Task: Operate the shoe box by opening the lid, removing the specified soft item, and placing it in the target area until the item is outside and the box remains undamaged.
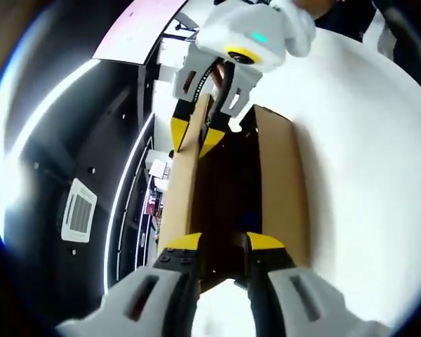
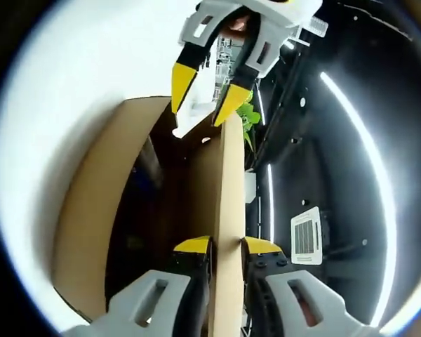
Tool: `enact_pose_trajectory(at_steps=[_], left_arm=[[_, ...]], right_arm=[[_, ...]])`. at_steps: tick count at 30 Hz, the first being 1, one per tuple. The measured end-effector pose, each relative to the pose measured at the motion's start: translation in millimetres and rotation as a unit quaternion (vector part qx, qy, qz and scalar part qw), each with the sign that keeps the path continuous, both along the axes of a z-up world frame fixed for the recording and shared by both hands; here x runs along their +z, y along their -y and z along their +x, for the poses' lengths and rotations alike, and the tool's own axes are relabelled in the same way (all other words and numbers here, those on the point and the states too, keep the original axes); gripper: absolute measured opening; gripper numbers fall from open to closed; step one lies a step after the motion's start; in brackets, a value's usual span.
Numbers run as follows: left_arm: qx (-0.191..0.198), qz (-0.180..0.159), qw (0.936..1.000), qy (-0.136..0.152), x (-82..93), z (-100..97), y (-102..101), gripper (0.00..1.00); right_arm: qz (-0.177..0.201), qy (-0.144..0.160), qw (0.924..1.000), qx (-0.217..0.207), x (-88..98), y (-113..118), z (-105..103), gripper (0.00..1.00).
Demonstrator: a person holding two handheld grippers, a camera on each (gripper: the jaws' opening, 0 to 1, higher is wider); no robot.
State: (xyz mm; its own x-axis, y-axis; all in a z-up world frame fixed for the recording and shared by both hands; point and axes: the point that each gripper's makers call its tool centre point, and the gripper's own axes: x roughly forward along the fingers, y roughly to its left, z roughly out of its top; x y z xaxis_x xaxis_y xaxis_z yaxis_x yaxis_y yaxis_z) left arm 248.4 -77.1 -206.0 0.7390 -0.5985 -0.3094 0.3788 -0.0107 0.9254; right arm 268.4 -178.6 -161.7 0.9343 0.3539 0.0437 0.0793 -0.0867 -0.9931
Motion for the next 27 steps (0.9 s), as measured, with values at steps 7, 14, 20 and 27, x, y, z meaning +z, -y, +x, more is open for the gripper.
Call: enact_pose_trajectory(at_steps=[7, 14, 20, 27], left_arm=[[0.010, 0.002, 0.9992, -0.038, -16.3, 9.6, -10.7, 0.25], [0.020, 0.021, 0.9965, -0.078, -35.7, 18.8, -25.5, 0.28], [0.000, -0.008, 0.9857, -0.168, -54.9, 21.0, -23.1, 0.30], [-0.006, 0.007, 0.9863, -0.165, -56.5, 32.1, -26.9, 0.31]], right_arm=[[-0.001, -0.003, 1.0000, 0.000, 0.2, -0.1, -2.0, 0.15], [-0.003, -0.005, 1.0000, -0.005, -0.2, 1.2, -1.8, 0.15], [-0.001, -0.006, 0.9999, -0.011, -1.4, 3.7, -2.7, 0.15], [0.002, -0.010, 0.9998, -0.014, -2.9, 5.1, -1.4, 0.15]])
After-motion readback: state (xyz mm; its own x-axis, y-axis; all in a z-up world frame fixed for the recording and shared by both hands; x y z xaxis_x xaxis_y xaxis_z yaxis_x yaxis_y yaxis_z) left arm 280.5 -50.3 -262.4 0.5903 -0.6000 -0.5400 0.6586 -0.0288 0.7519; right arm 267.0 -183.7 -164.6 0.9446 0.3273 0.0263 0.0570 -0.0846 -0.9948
